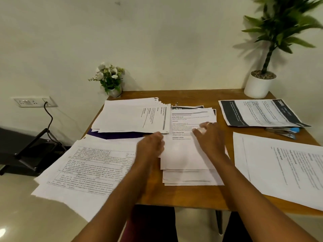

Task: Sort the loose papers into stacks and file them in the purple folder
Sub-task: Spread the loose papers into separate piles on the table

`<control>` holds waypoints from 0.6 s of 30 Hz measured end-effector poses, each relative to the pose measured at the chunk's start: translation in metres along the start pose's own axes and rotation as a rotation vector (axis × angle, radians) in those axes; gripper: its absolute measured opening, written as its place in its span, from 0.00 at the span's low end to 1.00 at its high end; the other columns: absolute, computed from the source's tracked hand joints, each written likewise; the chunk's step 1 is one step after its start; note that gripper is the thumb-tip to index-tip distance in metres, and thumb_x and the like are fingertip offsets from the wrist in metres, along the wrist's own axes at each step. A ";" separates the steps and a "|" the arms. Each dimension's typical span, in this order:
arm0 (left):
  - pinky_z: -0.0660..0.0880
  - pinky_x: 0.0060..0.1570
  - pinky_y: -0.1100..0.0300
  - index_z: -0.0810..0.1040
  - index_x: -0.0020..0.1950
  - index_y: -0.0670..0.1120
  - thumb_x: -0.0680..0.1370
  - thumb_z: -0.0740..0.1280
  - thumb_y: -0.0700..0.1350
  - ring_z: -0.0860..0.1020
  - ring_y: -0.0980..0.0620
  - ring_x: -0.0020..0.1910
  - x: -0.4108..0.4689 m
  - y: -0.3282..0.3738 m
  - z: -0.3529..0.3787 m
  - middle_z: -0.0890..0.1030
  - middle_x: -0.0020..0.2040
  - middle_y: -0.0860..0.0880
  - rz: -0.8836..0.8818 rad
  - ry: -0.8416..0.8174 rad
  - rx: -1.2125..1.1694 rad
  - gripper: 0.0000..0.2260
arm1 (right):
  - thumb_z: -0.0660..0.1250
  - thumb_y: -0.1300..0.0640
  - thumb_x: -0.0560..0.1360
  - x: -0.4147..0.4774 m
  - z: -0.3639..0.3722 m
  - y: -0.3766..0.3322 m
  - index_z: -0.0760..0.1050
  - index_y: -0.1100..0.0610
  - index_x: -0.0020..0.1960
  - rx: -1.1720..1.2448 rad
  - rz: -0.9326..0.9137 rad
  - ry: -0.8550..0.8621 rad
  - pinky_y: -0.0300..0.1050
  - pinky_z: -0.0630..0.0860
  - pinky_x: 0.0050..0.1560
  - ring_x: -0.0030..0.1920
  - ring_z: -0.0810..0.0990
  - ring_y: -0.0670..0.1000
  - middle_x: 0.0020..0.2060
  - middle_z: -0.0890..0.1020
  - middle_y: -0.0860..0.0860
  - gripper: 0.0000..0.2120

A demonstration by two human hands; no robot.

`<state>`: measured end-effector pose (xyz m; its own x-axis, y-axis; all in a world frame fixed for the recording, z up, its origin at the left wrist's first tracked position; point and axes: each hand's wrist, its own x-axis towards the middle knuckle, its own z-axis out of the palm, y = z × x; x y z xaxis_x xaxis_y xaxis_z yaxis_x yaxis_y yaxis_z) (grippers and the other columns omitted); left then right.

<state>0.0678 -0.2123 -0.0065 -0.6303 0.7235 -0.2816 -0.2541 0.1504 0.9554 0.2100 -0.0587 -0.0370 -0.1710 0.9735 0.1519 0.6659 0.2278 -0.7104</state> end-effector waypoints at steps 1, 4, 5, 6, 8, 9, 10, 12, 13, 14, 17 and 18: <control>0.78 0.60 0.55 0.80 0.62 0.49 0.82 0.66 0.48 0.80 0.47 0.62 -0.006 -0.014 0.010 0.83 0.59 0.49 0.104 -0.002 0.178 0.10 | 0.73 0.44 0.76 0.001 -0.006 0.011 0.79 0.53 0.64 -0.049 0.024 0.001 0.53 0.75 0.63 0.65 0.76 0.55 0.64 0.79 0.52 0.21; 0.70 0.67 0.64 0.75 0.68 0.53 0.82 0.65 0.50 0.71 0.59 0.69 -0.018 -0.058 0.033 0.75 0.69 0.56 0.451 -0.083 0.649 0.14 | 0.74 0.49 0.76 0.003 -0.018 0.034 0.75 0.55 0.70 -0.009 0.092 -0.018 0.58 0.70 0.70 0.70 0.72 0.58 0.69 0.76 0.53 0.25; 0.67 0.72 0.61 0.74 0.69 0.54 0.82 0.65 0.51 0.67 0.59 0.72 -0.018 -0.071 0.040 0.72 0.73 0.57 0.534 -0.116 0.769 0.15 | 0.73 0.51 0.77 0.003 -0.020 0.039 0.75 0.55 0.70 0.060 0.104 -0.018 0.57 0.70 0.69 0.70 0.74 0.58 0.69 0.76 0.54 0.23; 0.62 0.77 0.57 0.73 0.70 0.55 0.82 0.63 0.53 0.63 0.58 0.76 -0.017 -0.082 0.047 0.69 0.75 0.57 0.592 -0.150 0.882 0.16 | 0.72 0.53 0.78 0.001 -0.022 0.041 0.75 0.55 0.69 0.124 0.104 -0.012 0.55 0.72 0.68 0.69 0.75 0.58 0.69 0.77 0.54 0.21; 0.56 0.80 0.50 0.73 0.71 0.56 0.82 0.60 0.58 0.59 0.54 0.79 -0.014 -0.092 0.056 0.67 0.78 0.56 0.638 -0.183 1.059 0.18 | 0.70 0.56 0.79 -0.001 -0.027 0.042 0.77 0.55 0.67 0.195 0.092 0.017 0.51 0.74 0.65 0.67 0.78 0.56 0.67 0.79 0.53 0.17; 0.54 0.80 0.50 0.72 0.71 0.57 0.81 0.59 0.61 0.59 0.53 0.79 -0.012 -0.093 0.057 0.66 0.78 0.56 0.641 -0.185 1.100 0.20 | 0.70 0.56 0.80 -0.002 -0.029 0.041 0.78 0.55 0.66 0.210 0.083 0.030 0.50 0.75 0.64 0.66 0.79 0.56 0.67 0.79 0.53 0.16; 0.53 0.80 0.51 0.72 0.71 0.57 0.80 0.60 0.64 0.59 0.53 0.79 -0.012 -0.093 0.057 0.66 0.78 0.57 0.642 -0.182 1.114 0.22 | 0.70 0.56 0.80 -0.003 -0.030 0.041 0.78 0.55 0.66 0.221 0.074 0.039 0.49 0.75 0.63 0.66 0.79 0.56 0.67 0.80 0.53 0.15; 0.50 0.78 0.55 0.73 0.71 0.58 0.77 0.61 0.68 0.59 0.54 0.79 -0.010 -0.093 0.054 0.66 0.78 0.58 0.649 -0.186 1.123 0.26 | 0.70 0.57 0.80 -0.004 -0.032 0.042 0.78 0.54 0.66 0.231 0.041 0.058 0.49 0.75 0.63 0.66 0.78 0.56 0.67 0.79 0.53 0.15; 0.48 0.76 0.56 0.73 0.71 0.58 0.76 0.62 0.70 0.59 0.55 0.79 -0.010 -0.092 0.054 0.65 0.78 0.58 0.651 -0.195 1.129 0.27 | 0.70 0.57 0.80 -0.004 -0.032 0.041 0.78 0.54 0.66 0.232 0.014 0.072 0.49 0.75 0.64 0.67 0.78 0.55 0.69 0.78 0.52 0.15; 0.48 0.76 0.57 0.72 0.71 0.58 0.75 0.62 0.71 0.58 0.55 0.79 -0.010 -0.091 0.053 0.65 0.78 0.58 0.652 -0.204 1.133 0.29 | 0.70 0.58 0.79 -0.004 -0.032 0.041 0.78 0.53 0.67 0.244 -0.020 0.092 0.48 0.76 0.64 0.68 0.77 0.55 0.70 0.77 0.52 0.16; 0.48 0.76 0.58 0.72 0.72 0.58 0.74 0.63 0.72 0.58 0.55 0.79 -0.011 -0.091 0.052 0.65 0.78 0.58 0.664 -0.204 1.135 0.31 | 0.70 0.58 0.79 -0.007 -0.032 0.041 0.78 0.52 0.67 0.371 -0.102 0.154 0.34 0.77 0.56 0.64 0.78 0.46 0.73 0.74 0.48 0.16; 0.48 0.75 0.58 0.72 0.72 0.58 0.74 0.63 0.72 0.59 0.55 0.79 -0.011 -0.090 0.052 0.66 0.78 0.58 0.671 -0.204 1.130 0.31 | 0.71 0.58 0.79 -0.009 -0.032 0.043 0.78 0.50 0.66 0.423 -0.101 0.163 0.31 0.77 0.52 0.62 0.79 0.45 0.72 0.74 0.47 0.16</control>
<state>0.1356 -0.1989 -0.0853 -0.2477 0.9493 0.1934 0.8683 0.1290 0.4790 0.2633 -0.0573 -0.0474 -0.0808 0.9451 0.3166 0.2914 0.3262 -0.8993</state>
